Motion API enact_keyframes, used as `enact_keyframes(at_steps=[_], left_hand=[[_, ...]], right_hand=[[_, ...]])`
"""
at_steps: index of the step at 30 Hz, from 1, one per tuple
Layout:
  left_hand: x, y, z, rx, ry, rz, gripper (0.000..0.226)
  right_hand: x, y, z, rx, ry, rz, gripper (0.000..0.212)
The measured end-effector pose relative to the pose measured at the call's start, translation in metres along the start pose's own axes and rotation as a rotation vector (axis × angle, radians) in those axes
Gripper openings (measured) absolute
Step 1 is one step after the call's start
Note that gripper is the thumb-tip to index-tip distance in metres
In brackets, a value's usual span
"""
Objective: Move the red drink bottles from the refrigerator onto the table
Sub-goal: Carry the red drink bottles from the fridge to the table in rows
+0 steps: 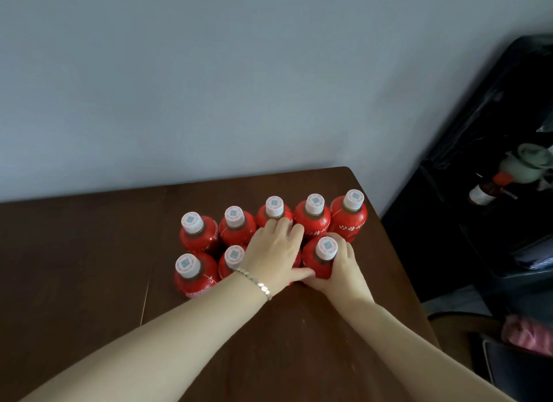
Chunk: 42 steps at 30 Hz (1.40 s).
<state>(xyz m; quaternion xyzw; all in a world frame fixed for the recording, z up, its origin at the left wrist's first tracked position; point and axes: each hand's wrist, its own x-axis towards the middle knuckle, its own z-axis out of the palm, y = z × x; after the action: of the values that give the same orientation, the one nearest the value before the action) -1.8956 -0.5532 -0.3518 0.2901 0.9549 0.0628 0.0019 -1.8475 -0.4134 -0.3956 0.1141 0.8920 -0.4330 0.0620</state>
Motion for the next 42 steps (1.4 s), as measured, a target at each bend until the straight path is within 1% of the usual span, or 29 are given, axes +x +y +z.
enact_keyframes(at_steps=[1,3,4,5,6,7,8,9,10,11,12,14,17,22,25,27,29,31,32,33,34,35,37,38,42], left_hand=[[-0.002,-0.005,0.000,-0.016,0.102,0.049,0.055],[-0.002,-0.018,-0.002,-0.063,0.402,0.109,0.048],[0.002,-0.022,-0.007,-0.083,0.446,0.084,0.051],[0.010,-0.027,-0.014,-0.108,0.383,0.019,0.059],[0.019,-0.032,-0.021,-0.169,0.238,-0.076,0.070],[0.029,-0.036,-0.027,-0.239,0.044,-0.190,0.078],[0.041,-0.042,-0.028,-0.310,-0.129,-0.290,0.082],[0.052,-0.047,-0.028,-0.355,-0.255,-0.367,0.081],[0.060,-0.051,-0.027,-0.357,-0.338,-0.403,0.076],[0.066,-0.054,-0.024,-0.301,-0.382,-0.400,0.068],[0.070,-0.056,-0.020,-0.215,-0.402,-0.381,0.059],[0.073,-0.057,-0.014,-0.114,-0.401,-0.350,0.052],[0.069,-0.056,-0.014,-0.108,-0.379,-0.337,0.049],[0.064,-0.051,-0.018,-0.018,-0.394,-0.244,0.046],[0.060,-0.047,-0.020,0.006,-0.377,-0.285,0.047],[0.059,-0.042,-0.021,-0.006,-0.352,-0.316,0.052],[0.062,-0.034,-0.022,-0.101,-0.307,-0.306,0.064],[0.073,-0.023,-0.023,-0.358,-0.270,-0.284,0.067],[0.081,-0.017,-0.023,-0.472,-0.282,-0.273,0.067],[0.087,-0.011,-0.023,-0.521,-0.319,-0.263,0.065],[0.093,-0.006,-0.022,-0.495,-0.368,-0.244,0.062],[0.097,-0.002,-0.021,-0.419,-0.411,-0.224,0.056],[0.102,0.002,-0.020,-0.260,-0.437,-0.187,0.046],[0.102,0.002,-0.018,-0.221,-0.432,-0.176,0.044],[0.099,0.003,-0.016,-0.189,-0.424,-0.166,0.044]], right_hand=[[0.000,0.000,-0.001,0.002,-0.019,-0.007,0.091],[0.001,0.001,-0.004,-0.025,-0.053,-0.023,0.098],[0.001,0.000,-0.007,-0.054,-0.072,-0.023,0.104],[0.001,-0.002,-0.011,-0.089,-0.087,-0.022,0.112],[0.001,-0.004,-0.014,-0.120,-0.086,-0.027,0.118],[0.001,-0.006,-0.018,-0.145,-0.071,-0.040,0.120],[0.003,-0.009,-0.021,-0.170,-0.053,-0.057,0.118],[0.004,-0.011,-0.023,-0.202,-0.045,-0.065,0.114],[0.006,-0.013,-0.024,-0.231,-0.051,-0.054,0.106],[0.007,-0.014,-0.024,-0.240,-0.065,-0.017,0.097],[0.008,-0.015,-0.024,-0.225,-0.080,0.028,0.088],[0.009,-0.014,-0.022,-0.168,-0.101,0.074,0.077],[0.010,-0.014,-0.023,-0.157,-0.103,0.068,0.070],[0.015,-0.014,-0.028,-0.206,-0.154,0.058,0.074],[0.017,-0.016,-0.027,-0.238,-0.164,0.058,0.078],[0.016,-0.016,-0.027,-0.253,-0.169,0.059,0.080],[0.016,-0.016,-0.026,-0.261,-0.180,0.063,0.081],[0.015,-0.016,-0.026,-0.252,-0.174,0.065,0.080],[0.014,-0.016,-0.025,-0.246,-0.167,0.064,0.080],[0.014,-0.016,-0.025,-0.238,-0.158,0.066,0.079],[0.013,-0.016,-0.024,-0.227,-0.148,0.071,0.079],[0.013,-0.015,-0.024,-0.217,-0.139,0.077,0.078],[0.013,-0.015,-0.024,-0.208,-0.127,0.086,0.077],[0.013,-0.014,-0.024,-0.211,-0.126,0.088,0.076],[0.014,-0.012,-0.024,-0.219,-0.132,0.094,0.075]])
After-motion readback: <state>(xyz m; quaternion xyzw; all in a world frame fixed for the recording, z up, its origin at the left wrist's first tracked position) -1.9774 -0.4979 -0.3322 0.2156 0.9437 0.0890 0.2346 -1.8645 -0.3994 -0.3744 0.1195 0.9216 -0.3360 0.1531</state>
